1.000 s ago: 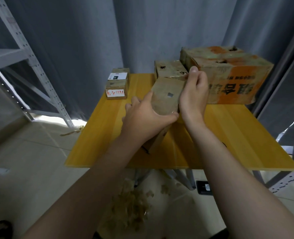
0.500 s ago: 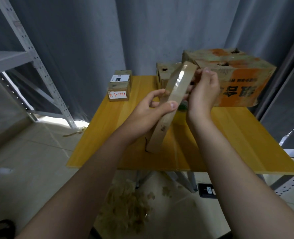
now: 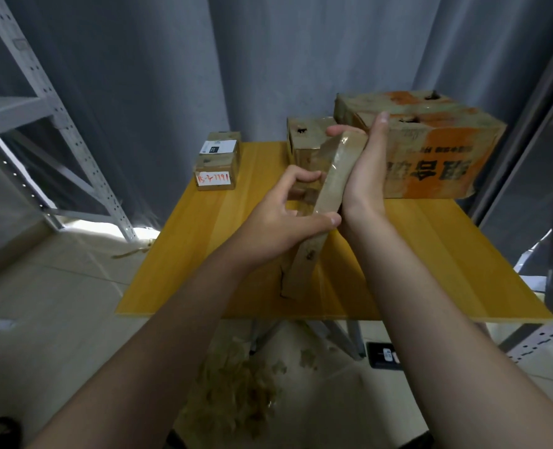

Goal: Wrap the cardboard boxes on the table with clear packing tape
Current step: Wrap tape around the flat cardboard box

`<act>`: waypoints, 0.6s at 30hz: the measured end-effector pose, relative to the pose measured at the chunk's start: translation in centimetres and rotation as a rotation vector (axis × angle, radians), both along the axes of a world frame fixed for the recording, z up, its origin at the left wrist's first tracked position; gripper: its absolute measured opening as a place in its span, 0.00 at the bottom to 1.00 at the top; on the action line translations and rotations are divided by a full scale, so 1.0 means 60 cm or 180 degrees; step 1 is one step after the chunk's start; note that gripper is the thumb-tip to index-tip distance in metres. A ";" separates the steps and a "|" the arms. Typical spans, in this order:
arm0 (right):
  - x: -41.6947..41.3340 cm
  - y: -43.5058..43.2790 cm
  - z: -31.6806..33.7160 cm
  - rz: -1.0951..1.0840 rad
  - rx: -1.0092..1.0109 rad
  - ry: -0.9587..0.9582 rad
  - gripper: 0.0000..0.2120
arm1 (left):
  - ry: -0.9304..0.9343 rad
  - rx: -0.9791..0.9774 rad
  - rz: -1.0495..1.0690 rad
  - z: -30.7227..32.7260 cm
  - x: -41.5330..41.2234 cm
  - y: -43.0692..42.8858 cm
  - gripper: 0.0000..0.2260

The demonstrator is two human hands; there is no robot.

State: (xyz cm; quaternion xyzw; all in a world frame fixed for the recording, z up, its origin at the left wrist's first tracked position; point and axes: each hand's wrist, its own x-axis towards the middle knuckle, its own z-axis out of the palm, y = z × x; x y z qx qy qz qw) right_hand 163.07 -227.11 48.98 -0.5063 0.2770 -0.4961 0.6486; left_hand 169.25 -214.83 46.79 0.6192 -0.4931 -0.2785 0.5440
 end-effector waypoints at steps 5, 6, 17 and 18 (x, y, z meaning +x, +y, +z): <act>-0.004 -0.005 -0.005 -0.0520 -0.0257 -0.0067 0.24 | 0.0237 -0.0141 -0.0397 -0.006 0.006 0.003 0.24; -0.005 -0.006 -0.005 -0.0690 -0.0389 -0.0027 0.21 | 0.0316 -0.0167 -0.0485 -0.006 0.008 0.004 0.24; -0.018 -0.013 -0.008 -0.1048 -0.0925 0.0593 0.15 | 0.0081 -0.0426 -0.0126 -0.001 -0.003 -0.001 0.21; -0.019 -0.011 -0.009 -0.1090 -0.1009 0.0596 0.14 | -0.0024 -0.0493 0.0018 0.000 -0.003 -0.002 0.20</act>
